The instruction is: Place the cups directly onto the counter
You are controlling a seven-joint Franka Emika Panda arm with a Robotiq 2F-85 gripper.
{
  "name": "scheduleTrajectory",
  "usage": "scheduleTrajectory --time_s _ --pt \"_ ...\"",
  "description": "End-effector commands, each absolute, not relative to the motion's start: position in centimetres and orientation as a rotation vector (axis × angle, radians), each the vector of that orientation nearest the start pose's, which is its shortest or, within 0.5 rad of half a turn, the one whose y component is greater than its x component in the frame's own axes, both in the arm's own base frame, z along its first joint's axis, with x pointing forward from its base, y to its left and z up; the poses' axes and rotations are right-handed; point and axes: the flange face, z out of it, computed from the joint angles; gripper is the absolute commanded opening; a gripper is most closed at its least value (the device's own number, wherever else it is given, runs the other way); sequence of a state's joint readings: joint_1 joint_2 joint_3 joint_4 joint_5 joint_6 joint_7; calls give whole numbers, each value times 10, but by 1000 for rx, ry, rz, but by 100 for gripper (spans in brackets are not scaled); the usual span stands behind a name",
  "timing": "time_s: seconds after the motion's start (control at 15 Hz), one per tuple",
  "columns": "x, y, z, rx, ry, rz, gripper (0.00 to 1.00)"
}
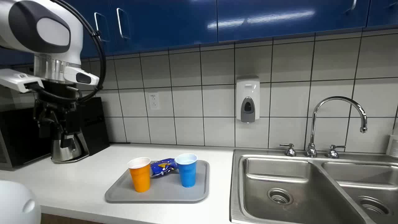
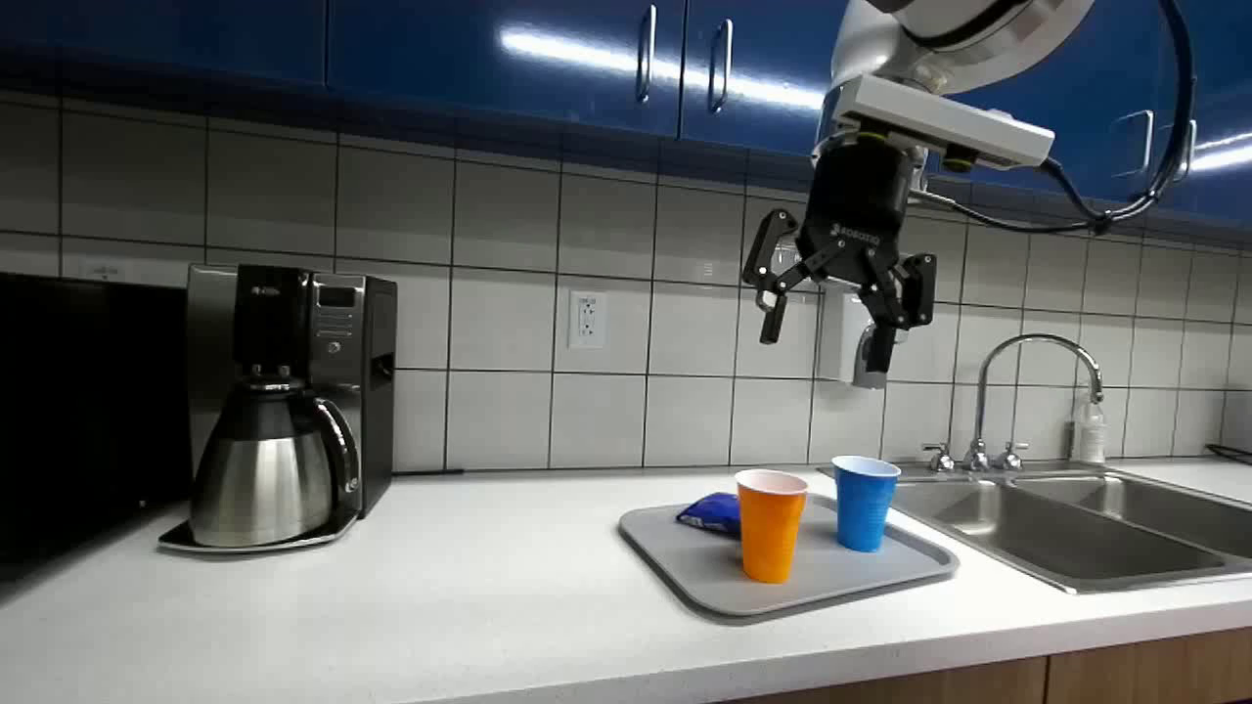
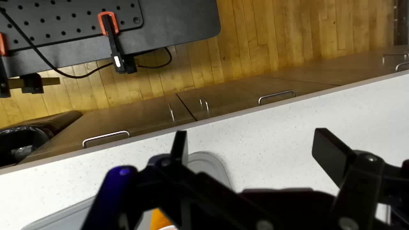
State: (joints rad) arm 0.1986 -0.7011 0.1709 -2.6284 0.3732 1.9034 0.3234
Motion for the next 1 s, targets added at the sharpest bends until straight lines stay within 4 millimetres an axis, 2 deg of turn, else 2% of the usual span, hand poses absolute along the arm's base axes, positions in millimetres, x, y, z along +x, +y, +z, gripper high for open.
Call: scheduleTrajectory --time_s 0.0,0.4,0.93 --pt "305 147 461 -2912 179 148 100" --pt "306 150 460 -2913 180 148 100" --pt "314 158 447 -2968 194 76 100"
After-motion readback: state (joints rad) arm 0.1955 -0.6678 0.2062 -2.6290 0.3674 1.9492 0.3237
